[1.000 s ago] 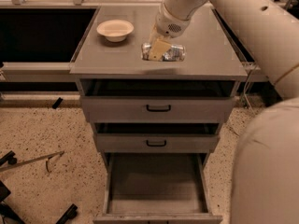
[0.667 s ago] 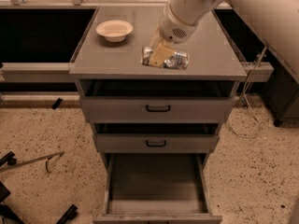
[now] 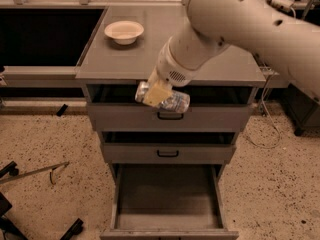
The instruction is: Place redbull can into bottom drawer
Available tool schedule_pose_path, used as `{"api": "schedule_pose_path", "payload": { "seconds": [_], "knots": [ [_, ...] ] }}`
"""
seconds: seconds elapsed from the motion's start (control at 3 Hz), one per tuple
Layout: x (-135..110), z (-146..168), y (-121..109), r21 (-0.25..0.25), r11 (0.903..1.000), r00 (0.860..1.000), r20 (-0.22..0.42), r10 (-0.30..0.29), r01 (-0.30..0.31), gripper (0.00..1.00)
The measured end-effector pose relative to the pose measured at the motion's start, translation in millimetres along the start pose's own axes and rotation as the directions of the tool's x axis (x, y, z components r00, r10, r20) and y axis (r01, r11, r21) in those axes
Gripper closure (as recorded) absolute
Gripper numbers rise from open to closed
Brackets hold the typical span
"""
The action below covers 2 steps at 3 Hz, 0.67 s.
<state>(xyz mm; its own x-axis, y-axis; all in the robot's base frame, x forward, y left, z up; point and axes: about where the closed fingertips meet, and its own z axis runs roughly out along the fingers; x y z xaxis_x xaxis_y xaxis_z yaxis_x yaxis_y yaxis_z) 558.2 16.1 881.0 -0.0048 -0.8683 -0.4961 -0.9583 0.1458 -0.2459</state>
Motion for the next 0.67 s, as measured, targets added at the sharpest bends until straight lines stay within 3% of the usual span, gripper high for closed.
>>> {"api": "schedule_pose_path", "payload": {
  "seconds": [0.33, 0.67],
  "knots": [
    [17.4, 25.8, 26.0, -0.056, 0.9984, 0.999, -0.042, 0.005, -0.007, 1.0],
    [17.4, 25.8, 26.0, -0.056, 0.9984, 0.999, -0.042, 0.005, -0.007, 1.0]
  ]
}}
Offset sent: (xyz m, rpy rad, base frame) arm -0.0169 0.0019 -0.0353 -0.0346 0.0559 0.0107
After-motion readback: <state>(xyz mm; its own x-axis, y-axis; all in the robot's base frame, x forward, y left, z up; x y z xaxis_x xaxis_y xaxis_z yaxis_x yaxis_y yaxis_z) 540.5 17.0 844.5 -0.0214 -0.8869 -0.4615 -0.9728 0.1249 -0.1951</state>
